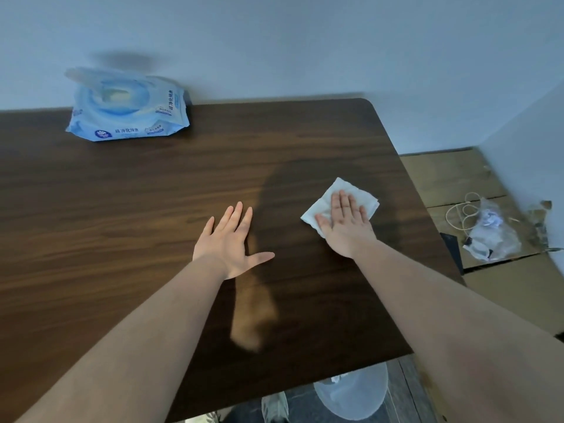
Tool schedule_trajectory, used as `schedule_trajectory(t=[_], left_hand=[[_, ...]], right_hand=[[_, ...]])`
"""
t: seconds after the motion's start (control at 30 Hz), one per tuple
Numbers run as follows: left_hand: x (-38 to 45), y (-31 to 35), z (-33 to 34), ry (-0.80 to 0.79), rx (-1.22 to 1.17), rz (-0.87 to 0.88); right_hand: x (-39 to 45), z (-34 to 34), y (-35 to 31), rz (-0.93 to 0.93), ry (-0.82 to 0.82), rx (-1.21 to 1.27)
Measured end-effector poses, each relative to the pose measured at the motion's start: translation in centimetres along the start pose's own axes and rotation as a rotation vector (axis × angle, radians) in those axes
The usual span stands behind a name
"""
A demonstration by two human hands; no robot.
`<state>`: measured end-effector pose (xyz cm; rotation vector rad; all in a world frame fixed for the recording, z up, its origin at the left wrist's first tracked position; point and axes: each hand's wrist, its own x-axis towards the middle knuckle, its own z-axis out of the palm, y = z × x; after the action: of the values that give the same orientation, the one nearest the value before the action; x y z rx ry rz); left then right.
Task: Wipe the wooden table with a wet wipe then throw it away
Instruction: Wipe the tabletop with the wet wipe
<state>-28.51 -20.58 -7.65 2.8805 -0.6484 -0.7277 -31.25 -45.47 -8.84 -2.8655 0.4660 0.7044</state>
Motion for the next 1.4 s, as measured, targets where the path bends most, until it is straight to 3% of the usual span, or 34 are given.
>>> schedule_trajectory(t=[0.2, 0.43, 0.7, 1.07, 1.4], left_hand=[[-4.7, -7.3, 0.4, 0.126, -0.111, -0.207], [-14.1, -21.2, 1.6, 0.090, -0.101, -0.573], [-24.3, -31.7, 4.2, 0.062, -0.150, -0.862], [-26.9, -35.2, 6.1, 0.111, -0.269, -0.814], [-27.1, -36.0, 6.4, 0.135, -0.322, -0.771]], right_hand=[[0.1, 1.0, -8.3, -0.209, 0.004, -0.081], [-0.8, 2.5, -21.6, -0.490, -0.023, -0.194], [-3.6, 5.8, -38.6, -0.784, -0.040, -0.269], [-7.1, 9.6, -55.6, -0.990, -0.061, -0.369], [-11.2, 12.6, -64.5, -1.074, -0.061, -0.377]])
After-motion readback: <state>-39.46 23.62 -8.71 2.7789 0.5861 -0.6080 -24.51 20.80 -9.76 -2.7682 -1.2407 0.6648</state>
